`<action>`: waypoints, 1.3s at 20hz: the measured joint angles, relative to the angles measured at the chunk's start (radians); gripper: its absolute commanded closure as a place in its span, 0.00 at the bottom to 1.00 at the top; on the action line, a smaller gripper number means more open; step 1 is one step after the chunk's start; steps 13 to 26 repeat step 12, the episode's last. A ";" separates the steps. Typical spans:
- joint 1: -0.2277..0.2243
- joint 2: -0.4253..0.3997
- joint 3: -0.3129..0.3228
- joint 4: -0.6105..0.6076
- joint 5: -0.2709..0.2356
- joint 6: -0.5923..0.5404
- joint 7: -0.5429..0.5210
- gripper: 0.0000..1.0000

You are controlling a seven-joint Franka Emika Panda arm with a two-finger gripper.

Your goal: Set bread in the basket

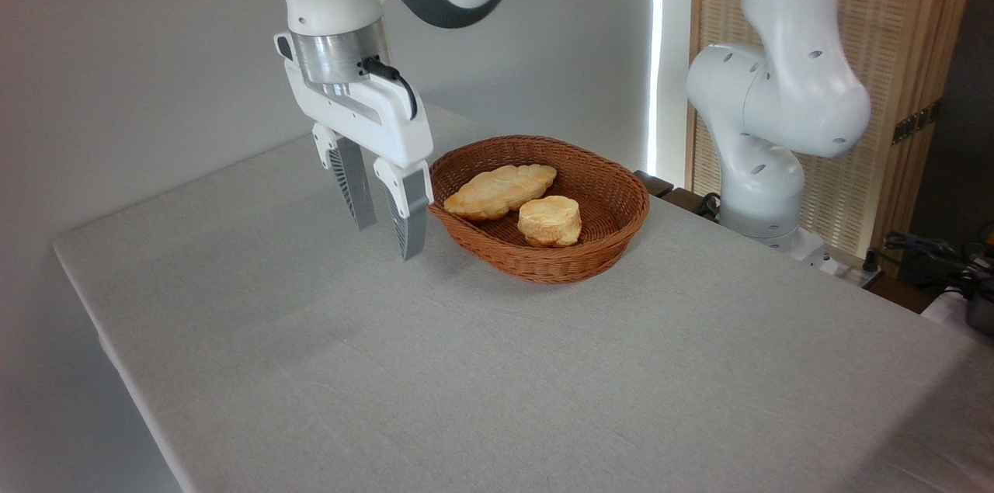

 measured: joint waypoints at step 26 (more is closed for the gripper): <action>0.026 0.024 0.095 0.009 -0.030 0.000 0.181 0.00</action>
